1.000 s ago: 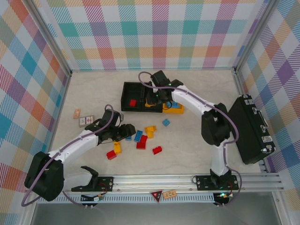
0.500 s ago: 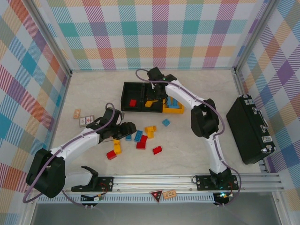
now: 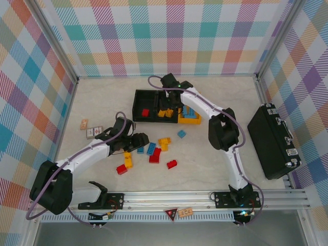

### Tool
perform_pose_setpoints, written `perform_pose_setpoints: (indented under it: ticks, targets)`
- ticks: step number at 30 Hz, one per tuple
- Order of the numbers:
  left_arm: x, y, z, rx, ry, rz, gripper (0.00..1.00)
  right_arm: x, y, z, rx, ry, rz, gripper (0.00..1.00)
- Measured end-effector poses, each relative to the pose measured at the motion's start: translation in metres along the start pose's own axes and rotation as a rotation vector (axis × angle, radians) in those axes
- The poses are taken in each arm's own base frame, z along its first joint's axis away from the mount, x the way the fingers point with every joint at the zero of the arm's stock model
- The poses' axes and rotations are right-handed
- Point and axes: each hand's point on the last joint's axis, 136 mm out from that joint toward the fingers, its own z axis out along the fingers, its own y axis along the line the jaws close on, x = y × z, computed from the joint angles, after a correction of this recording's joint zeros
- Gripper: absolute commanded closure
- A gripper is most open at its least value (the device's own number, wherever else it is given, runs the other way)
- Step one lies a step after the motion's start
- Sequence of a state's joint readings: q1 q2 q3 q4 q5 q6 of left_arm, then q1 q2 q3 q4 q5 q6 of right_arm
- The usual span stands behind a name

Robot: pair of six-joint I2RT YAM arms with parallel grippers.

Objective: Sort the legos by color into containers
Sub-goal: Place the lego in the container, then pick up the lego from the center of the table.

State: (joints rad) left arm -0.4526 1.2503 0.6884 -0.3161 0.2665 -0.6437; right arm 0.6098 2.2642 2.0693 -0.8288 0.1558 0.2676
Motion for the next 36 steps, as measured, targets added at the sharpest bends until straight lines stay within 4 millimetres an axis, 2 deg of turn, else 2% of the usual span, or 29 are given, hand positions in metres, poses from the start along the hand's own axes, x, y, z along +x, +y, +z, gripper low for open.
perform_pose_setpoints:
  ticks: [3, 8, 12, 15, 17, 19, 22, 25, 28, 31, 36]
  targets:
    - [-0.002, 0.0, -0.002, -0.012, -0.004, -0.001, 0.41, 0.003, 0.0, -0.015, -0.014, -0.01, 0.001, 0.39]
    - [-0.009, 0.0, -0.008, -0.043, -0.022, -0.002, 0.41, 0.01, 0.001, -0.062, -0.067, -0.07, 0.011, 0.38]
    - [-0.009, 0.004, -0.011, -0.077, -0.023, -0.003, 0.4, 0.027, 0.002, -0.101, -0.129, -0.123, 0.022, 0.37]
    - [-0.006, 0.009, -0.011, -0.1, -0.013, -0.005, 0.41, 0.042, 0.003, -0.117, -0.164, -0.129, 0.031, 0.38]
    - [-0.004, 0.01, -0.011, -0.11, 0.0, 0.007, 0.41, 0.051, 0.005, -0.12, -0.201, -0.15, 0.042, 0.36]
    - [-0.003, 0.006, -0.009, -0.119, 0.016, 0.03, 0.41, 0.08, 0.0, -0.12, -0.215, -0.11, 0.058, 0.35]
    - [-0.004, -0.009, -0.004, -0.121, 0.037, 0.075, 0.41, 0.115, -0.007, -0.121, -0.223, -0.066, 0.083, 0.3]
    - [-0.005, -0.027, 0.005, -0.118, 0.055, 0.123, 0.39, 0.139, -0.014, -0.124, -0.224, -0.055, 0.111, 0.28]
    - [-0.007, -0.046, 0.018, -0.119, 0.075, 0.167, 0.31, 0.158, -0.021, -0.128, -0.224, -0.053, 0.139, 0.28]
    - [-0.008, -0.062, 0.033, -0.137, 0.095, 0.204, 0.29, 0.174, -0.026, -0.129, -0.221, -0.051, 0.169, 0.26]
    - [-0.008, -0.076, 0.061, -0.183, 0.12, 0.231, 0.24, 0.193, -0.035, -0.13, -0.208, -0.053, 0.208, 0.25]
